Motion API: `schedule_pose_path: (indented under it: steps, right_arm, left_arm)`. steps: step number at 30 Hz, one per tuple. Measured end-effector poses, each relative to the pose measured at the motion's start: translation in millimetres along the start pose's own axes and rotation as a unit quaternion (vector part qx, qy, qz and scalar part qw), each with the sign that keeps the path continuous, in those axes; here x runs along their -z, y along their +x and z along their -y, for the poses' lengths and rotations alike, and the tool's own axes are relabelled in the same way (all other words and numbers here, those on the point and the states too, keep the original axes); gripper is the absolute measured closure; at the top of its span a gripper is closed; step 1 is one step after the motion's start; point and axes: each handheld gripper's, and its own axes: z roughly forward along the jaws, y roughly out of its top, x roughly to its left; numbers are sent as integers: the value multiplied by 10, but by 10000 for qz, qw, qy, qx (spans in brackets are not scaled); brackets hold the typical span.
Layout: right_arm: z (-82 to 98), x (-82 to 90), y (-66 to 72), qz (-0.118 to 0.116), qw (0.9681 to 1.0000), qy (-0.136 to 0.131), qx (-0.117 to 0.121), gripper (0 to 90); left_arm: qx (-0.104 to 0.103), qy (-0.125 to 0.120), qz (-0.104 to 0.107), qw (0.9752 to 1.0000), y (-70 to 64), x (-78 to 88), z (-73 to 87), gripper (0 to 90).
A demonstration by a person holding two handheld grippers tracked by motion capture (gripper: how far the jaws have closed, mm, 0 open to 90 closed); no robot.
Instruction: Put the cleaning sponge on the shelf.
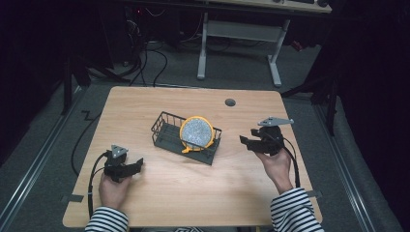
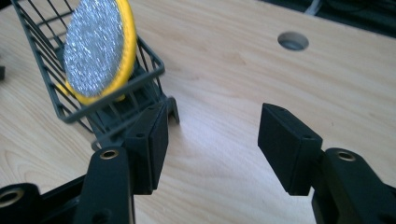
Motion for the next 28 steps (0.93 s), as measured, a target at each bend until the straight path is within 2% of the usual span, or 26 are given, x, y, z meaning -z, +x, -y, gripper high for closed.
schedule_pose_path:
  steps: [3, 4, 5, 7, 9, 12, 15, 17, 19, 21, 28]
  right_arm:
    - [104, 7, -19, 30, 10000, -45, -57, 425]
    - [195, -14, -32, 33, 9999, 6, -103, 422]
    - [195, -14, -32, 33, 9999, 6, -103, 422]
    - [332, -61, -44, 17, 9998, 3, -183, 419]
    - [492, -128, -49, 99, 9997, 72, -226, 425]
    - [741, -224, -64, 240, 9992, 39, -332, 428]
    - [928, -300, -82, 310, 9982, 102, -495, 428]
    - [1048, -357, -73, 417, 9978, 187, -489, 419]
    - [1082, -374, -64, 439, 9975, 229, -498, 415]
    - [1186, -429, -26, 588, 9977, 189, -272, 387]
    - [1196, -421, -3, 669, 9971, 199, -287, 382]
  left_arm:
    - [11, -7, 2, 10000, -1, -1, 1, 278]
    - [2, -1, -1, 10000, 0, 1, 1, 278]
    - [-2, -1, -4, 10000, -2, 0, 1, 278]
    - [-2, -4, -11, 10000, -5, -1, 1, 278]
    - [0, -5, -10, 10000, -5, -1, 1, 279]
    - [-8, 0, -19, 10000, -7, -1, 0, 279]
    - [-20, 1, -32, 10000, -11, -2, 0, 279]
    - [-36, 9, -47, 10000, -16, -3, 0, 280]
    - [-36, 11, -47, 10000, -16, -3, 0, 279]
    - [-42, 13, -48, 10000, -17, -3, 0, 280]
    - [-60, 21, -69, 10000, -22, -3, 1, 281]
